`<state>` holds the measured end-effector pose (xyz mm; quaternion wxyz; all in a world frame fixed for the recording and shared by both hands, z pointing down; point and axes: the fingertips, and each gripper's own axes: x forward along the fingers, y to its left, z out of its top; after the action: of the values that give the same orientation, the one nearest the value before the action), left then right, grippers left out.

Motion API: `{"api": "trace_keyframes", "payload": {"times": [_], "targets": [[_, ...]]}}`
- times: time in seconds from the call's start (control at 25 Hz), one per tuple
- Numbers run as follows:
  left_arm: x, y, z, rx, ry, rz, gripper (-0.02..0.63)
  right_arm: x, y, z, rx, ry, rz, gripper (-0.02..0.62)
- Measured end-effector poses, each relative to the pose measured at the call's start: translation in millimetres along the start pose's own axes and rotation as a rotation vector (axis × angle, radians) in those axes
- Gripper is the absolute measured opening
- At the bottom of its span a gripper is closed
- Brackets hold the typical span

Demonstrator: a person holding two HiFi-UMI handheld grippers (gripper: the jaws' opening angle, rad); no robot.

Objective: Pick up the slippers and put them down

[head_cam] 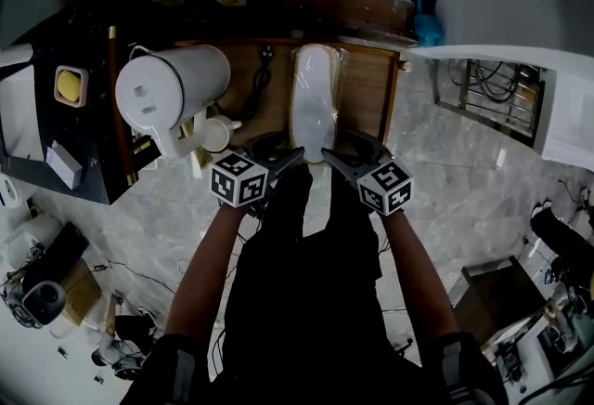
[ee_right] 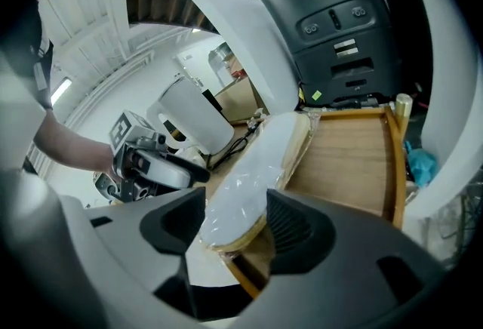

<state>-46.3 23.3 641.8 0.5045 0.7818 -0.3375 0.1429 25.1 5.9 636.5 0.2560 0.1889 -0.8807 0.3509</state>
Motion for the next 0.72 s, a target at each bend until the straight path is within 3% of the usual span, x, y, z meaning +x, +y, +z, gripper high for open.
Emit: {"api": "trace_keyframes", "payload": {"times": [0.24, 0.72], "targets": [[12.9, 21.2, -9.3, -0.071, 0.039, 0.035, 0.267, 15.9, -15.2, -9.8, 0.046, 0.024, -0.016, 0.303], [33.1, 41.7, -21.5, -0.156, 0.083, 0.093, 0.275, 35.1, -28.8, -21.0, 0.138, 0.055, 0.019, 0.308]]}}
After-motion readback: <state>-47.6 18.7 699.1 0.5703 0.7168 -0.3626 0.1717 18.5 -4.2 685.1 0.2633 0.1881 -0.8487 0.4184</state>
